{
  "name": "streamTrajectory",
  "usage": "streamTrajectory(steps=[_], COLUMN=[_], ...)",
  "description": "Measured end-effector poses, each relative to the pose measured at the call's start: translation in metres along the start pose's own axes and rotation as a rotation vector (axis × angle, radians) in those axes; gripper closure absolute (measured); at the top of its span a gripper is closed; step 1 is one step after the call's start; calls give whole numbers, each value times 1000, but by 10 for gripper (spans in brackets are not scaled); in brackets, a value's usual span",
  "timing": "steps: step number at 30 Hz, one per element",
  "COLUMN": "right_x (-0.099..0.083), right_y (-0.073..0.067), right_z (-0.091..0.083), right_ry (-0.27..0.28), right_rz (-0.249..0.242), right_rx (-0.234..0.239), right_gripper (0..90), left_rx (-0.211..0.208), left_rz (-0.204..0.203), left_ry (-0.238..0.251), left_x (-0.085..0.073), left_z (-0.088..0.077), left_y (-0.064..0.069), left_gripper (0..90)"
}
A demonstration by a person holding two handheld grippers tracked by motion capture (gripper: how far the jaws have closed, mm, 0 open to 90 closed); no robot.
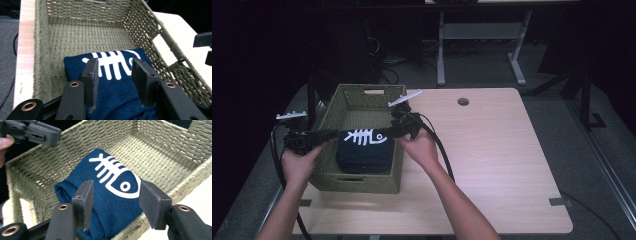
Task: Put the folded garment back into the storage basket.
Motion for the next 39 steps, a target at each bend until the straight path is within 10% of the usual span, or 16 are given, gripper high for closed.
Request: streamTrajectory(steps=[39], right_x=[-20], right_y=[57], right_z=[-86], right_ry=[121], right_rz=[53], right_rx=[-47], right_gripper=[319], left_rx=[-163], left_rz=[145], left_ry=[44], left_x=[12], left_z=[16], left_y=[84], left_gripper=[435])
Point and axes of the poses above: each handheld gripper's, and its own axes: z roughly forward along the jaws, x roughly out of its top, y roughly to its right, the point moved 2 cm from there along z, roughly forward along the jaws, and after that the axes turned 3 degrees about -x, right-handed, at the moved point
